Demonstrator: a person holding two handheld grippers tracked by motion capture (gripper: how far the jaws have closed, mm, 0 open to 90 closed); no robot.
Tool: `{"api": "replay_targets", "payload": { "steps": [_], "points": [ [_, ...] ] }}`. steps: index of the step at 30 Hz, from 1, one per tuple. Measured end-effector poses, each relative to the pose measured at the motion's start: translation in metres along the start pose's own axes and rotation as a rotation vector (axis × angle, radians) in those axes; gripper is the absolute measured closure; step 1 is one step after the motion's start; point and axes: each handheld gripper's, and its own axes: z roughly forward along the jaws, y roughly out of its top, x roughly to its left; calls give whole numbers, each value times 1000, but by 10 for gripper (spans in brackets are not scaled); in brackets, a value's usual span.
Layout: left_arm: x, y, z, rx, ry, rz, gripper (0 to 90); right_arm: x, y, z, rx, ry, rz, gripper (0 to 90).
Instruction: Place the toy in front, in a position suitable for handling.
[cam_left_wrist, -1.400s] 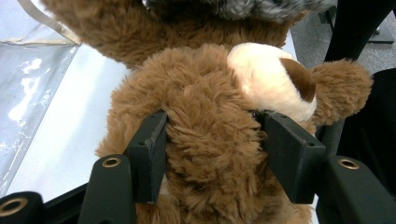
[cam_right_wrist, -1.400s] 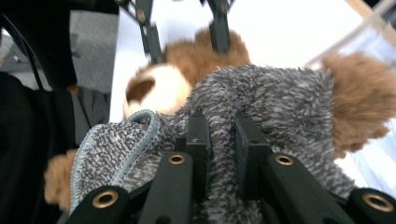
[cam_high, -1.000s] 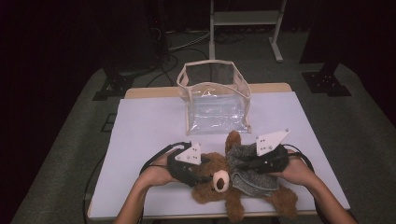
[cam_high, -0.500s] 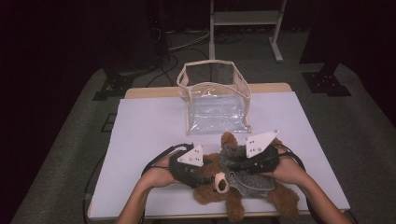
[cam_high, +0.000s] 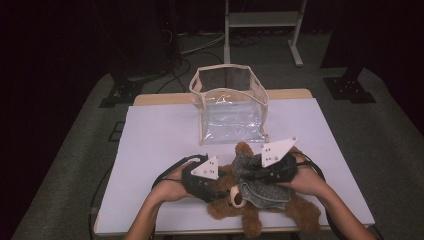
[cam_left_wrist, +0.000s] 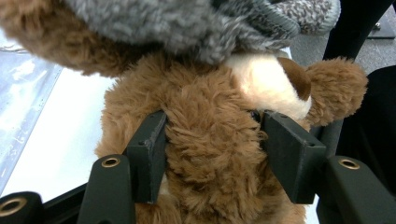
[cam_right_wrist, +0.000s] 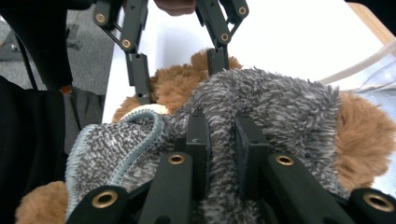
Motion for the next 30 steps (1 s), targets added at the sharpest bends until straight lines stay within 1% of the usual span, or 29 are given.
{"api": "replay_targets", "payload": {
  "steps": [2, 3, 4, 5, 6, 8, 9, 11, 13, 15, 17, 18, 20, 22, 24, 25, 28, 30],
  "points": [
    [0, 0, 0, -2, 1, -1, 413, -1, -3, 4, 16, -1, -1, 774],
    [0, 0, 0, -2, 1, 0, 413, -2, -6, 4, 21, 2, 8, 774],
    [-1, 0, 0, -3, 2, 0, 413, -3, -10, 4, 33, 3, 27, 774],
    [-1, 0, 0, -4, 2, -1, 413, -4, -15, 2, 44, -7, 28, 774],
    [-1, 0, 0, -7, 1, -3, 413, -5, -19, -1, 51, -14, 42, 774],
    [0, 0, 1, -7, 0, -3, 413, -6, -26, -7, 45, -26, 60, 774],
    [0, 1, 2, -7, -1, -3, 413, -6, -26, -10, 43, -33, 55, 774],
    [0, 1, 2, -7, 0, 1, 414, -2, -22, -14, 34, -31, 43, 774],
    [0, 1, 2, -8, 2, 1, 414, 3, -14, -14, 19, -16, 25, 772],
    [-1, 1, 2, -7, 4, 3, 414, 7, -6, -10, 3, 12, -1, 773],
    [-1, 1, 2, -6, 5, 4, 414, 11, -3, -4, 30, 15, -25, 773],
    [-1, 1, 2, -8, 6, 4, 414, 11, -4, -1, 40, 18, -28, 773],
    [-1, 0, 1, -9, 9, 6, 411, 8, -11, 1, 50, 25, -6, 775],
    [-1, 1, -1, -11, 13, 8, 403, 5, -20, 0, 71, 11, 15, 778],
    [0, 1, -5, -15, 20, 12, 391, 3, -30, -3, 44, 12, 47, 781],
    [0, 1, -7, -16, 23, 13, 389, 2, -33, -5, 35, 9, 55, 781],
    [0, 0, -14, -15, 33, 20, 390, 0, -38, -12, 32, -12, 59, 782],
    [-1, -1, -17, -17, 33, 16, 393, -1, -41, -15, 28, -19, 68, 782]
  ]
}}
